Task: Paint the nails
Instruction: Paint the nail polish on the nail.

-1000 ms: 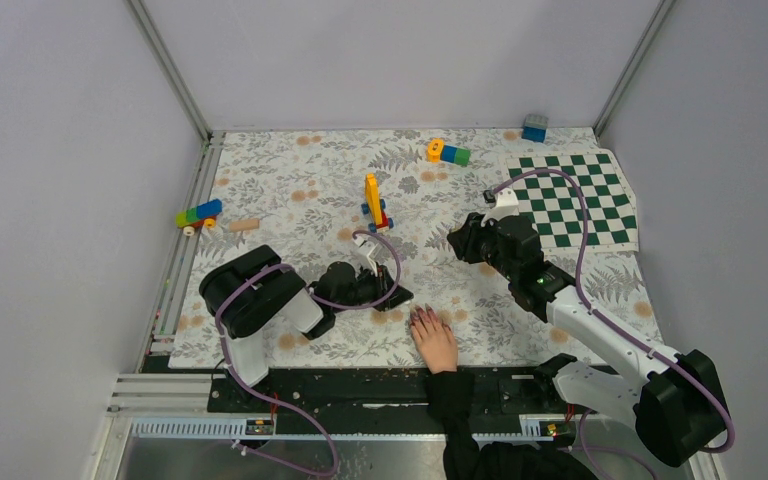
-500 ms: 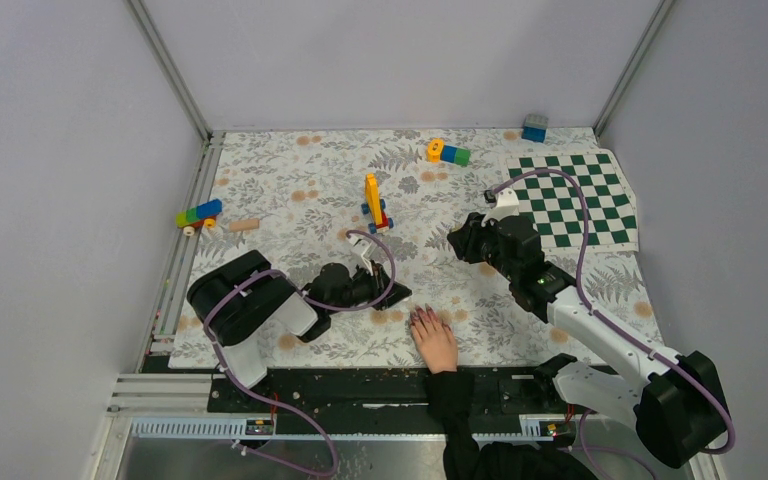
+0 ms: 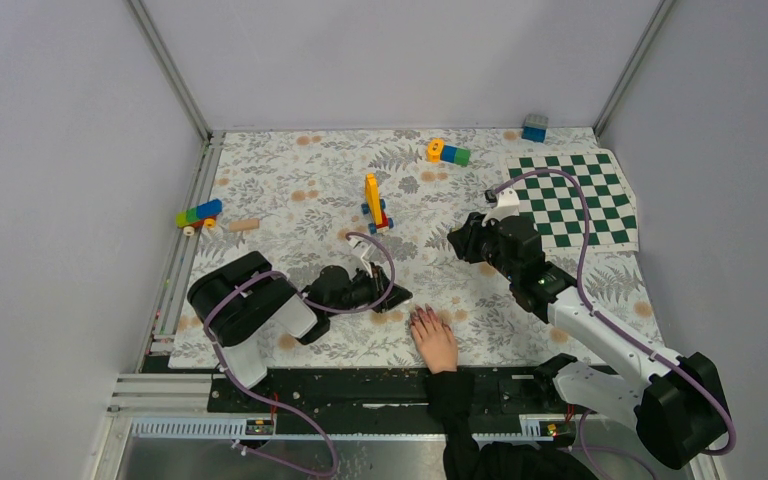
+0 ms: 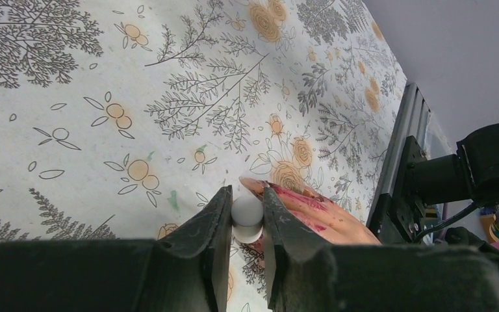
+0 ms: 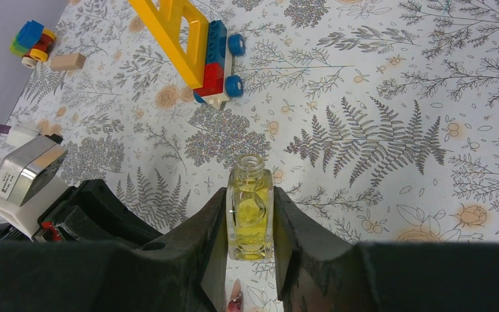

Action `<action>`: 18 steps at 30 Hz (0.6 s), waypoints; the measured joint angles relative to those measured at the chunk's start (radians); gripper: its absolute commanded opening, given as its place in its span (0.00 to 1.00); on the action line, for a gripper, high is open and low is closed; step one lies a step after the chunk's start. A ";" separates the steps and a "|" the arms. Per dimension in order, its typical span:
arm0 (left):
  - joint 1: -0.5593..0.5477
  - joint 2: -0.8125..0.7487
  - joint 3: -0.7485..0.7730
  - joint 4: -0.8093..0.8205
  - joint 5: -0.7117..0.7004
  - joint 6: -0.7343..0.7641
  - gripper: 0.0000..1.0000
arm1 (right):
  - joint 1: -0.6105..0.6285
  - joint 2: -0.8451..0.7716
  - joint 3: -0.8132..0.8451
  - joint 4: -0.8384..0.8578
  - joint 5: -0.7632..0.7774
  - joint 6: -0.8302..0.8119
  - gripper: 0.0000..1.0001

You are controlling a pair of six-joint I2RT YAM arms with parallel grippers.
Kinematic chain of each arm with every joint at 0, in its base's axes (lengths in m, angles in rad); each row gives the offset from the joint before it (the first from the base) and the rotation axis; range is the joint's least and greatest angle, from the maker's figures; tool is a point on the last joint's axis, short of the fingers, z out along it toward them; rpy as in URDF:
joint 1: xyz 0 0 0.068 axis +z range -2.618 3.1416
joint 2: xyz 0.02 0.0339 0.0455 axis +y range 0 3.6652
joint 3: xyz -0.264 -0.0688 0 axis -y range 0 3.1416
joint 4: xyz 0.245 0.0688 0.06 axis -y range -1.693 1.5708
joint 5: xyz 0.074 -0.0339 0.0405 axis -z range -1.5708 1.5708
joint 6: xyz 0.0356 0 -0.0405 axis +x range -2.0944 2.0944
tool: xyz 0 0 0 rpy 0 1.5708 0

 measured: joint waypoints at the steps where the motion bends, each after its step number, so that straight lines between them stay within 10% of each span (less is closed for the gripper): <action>1: -0.002 0.000 0.000 0.000 0.000 0.000 0.00 | 0.000 0.000 0.000 0.000 0.000 0.000 0.00; 18: -0.014 0.001 0.004 -0.002 0.004 0.002 0.00 | 0.000 -0.018 0.000 0.000 0.000 0.002 0.00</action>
